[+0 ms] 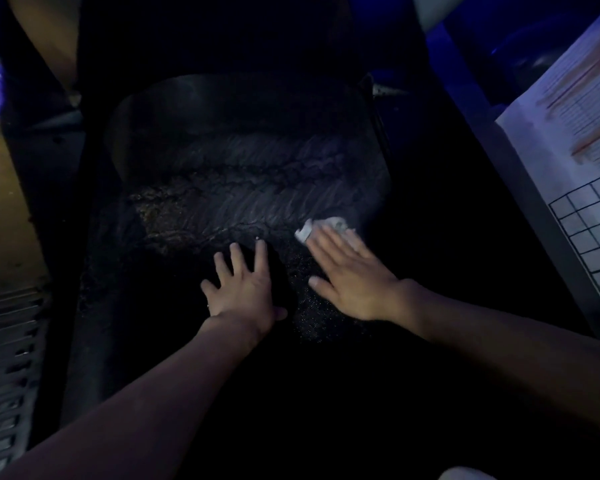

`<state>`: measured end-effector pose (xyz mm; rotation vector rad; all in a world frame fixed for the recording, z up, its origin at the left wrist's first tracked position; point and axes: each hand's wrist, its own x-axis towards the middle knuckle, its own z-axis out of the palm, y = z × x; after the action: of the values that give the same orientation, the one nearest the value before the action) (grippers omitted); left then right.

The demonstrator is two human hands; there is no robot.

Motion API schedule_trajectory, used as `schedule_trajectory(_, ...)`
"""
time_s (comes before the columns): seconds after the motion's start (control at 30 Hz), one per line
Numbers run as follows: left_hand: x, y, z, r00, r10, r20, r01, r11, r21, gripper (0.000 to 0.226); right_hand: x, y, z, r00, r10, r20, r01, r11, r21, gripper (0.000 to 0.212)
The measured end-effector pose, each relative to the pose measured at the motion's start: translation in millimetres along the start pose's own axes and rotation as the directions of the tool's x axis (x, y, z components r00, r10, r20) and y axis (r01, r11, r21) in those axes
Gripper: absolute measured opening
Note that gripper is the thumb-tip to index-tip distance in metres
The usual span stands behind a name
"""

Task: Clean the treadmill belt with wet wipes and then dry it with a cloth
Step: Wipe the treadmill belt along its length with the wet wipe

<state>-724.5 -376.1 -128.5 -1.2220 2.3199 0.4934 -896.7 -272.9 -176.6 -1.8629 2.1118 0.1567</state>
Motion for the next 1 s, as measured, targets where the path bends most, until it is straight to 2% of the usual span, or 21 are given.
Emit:
schedule_trajectory(0.07,0.3,-6.0,-0.2,0.999,-0.026,-0.035,0.025,1.0,-0.013,0.126,-2.1,6.2,-4.5,0.994,-0.111,-0.012,0.111,0.994,-0.017,0.075)
schedule_trajectory(0.1,-0.6,-8.4,0.1,0.999,-0.033,-0.038,0.033,0.999,-0.016,0.127,4.1,13.5,-7.6,0.996,-0.081,-0.043,0.08,0.997,-0.01,0.076)
schedule_trajectory(0.13,-2.0,-10.3,0.5,0.999,-0.038,-0.039,0.037,0.999,-0.018,0.129,10.7,18.8,-10.2,0.996,0.016,-0.083,-0.013,0.999,0.031,0.08)
schedule_trajectory(0.17,-3.6,-12.3,0.3,0.998,-0.042,-0.041,0.041,0.999,-0.02,0.13,16.0,18.1,-11.5,0.99,0.118,-0.081,-0.113,0.991,0.064,0.084)
schedule_trajectory(0.2,-4.5,-12.4,0.6,0.998,-0.043,-0.042,0.042,0.999,-0.023,0.131,17.9,13.7,-10.2,0.987,0.15,-0.062,-0.147,0.987,0.059,0.086)
schedule_trajectory(0.33,-3.7,-14.4,2.2,0.997,-0.064,-0.031,0.062,0.997,-0.052,0.13,10.0,1.8,-3.0,0.99,-0.138,-0.017,0.137,0.99,-0.041,0.078)
schedule_trajectory(0.37,-3.3,-15.1,2.4,0.997,-0.074,-0.015,0.073,0.995,-0.062,0.13,13.6,7.5,-5.2,0.99,-0.134,-0.037,0.132,0.99,-0.049,0.076)
schedule_trajectory(0.47,-2.4,-18.6,2.3,0.996,-0.09,0.01,0.09,0.994,-0.065,0.124,28.3,3.2,-11.0,0.992,0.105,-0.069,-0.1,0.993,0.06,0.082)
schedule_trajectory(0.5,-1.7,-20.4,0.7,0.996,-0.088,0.002,0.088,0.994,-0.057,0.12,29.6,-8.4,-9.0,0.995,0.083,-0.057,-0.08,0.996,0.048,0.084)
schedule_trajectory(0.6,0.8,-33.1,-6.4,0.995,-0.043,-0.094,0.039,0.998,-0.04,0.099,24.5,-25.0,-4.9,0.99,-0.139,-0.007,0.139,0.99,-0.02,0.079)
schedule_trajectory(0.63,1.1,-39.5,-7.5,0.991,-0.03,-0.128,0.024,0.999,-0.048,0.095,27.7,-20.0,-8.8,0.989,-0.144,-0.02,0.143,0.99,-0.01,0.078)
schedule_trajectory(0.73,0.8,-49.1,-3.8,0.988,-0.072,-0.136,0.063,0.996,-0.068,0.103,44.4,-11.3,-15.1,0.994,0.091,-0.069,-0.086,0.994,0.07,0.079)
schedule_trajectory(0.77,0.2,-47.6,-1.6,0.987,-0.114,-0.112,0.106,0.991,-0.077,0.105,45.1,-17.8,-14.1,0.995,0.092,-0.047,-0.089,0.994,0.064,0.076)
schedule_trajectory(0.83,-1.9,-43.9,2.5,0.981,-0.188,-0.048,0.182,0.977,-0.107,0.102,40.6,-32.8,-7.8,0.999,-0.041,-0.016,0.042,0.998,0.038,0.069)
schedule_trajectory(0.9,-2.9,-45.8,4.3,0.98,-0.198,-0.026,0.194,0.974,-0.119,0.101,38.6,-32.0,-11.4,0.995,-0.103,0.001,0.103,0.994,0.045,0.066)
schedule_trajectory(1.0,-4.3,-58.7,1.3,0.985,-0.162,-0.067,0.156,0.984,-0.087,0.104,50.5,-30.5,-18.2,0.997,0.071,-0.012,-0.069,0.993,0.099,0.066)
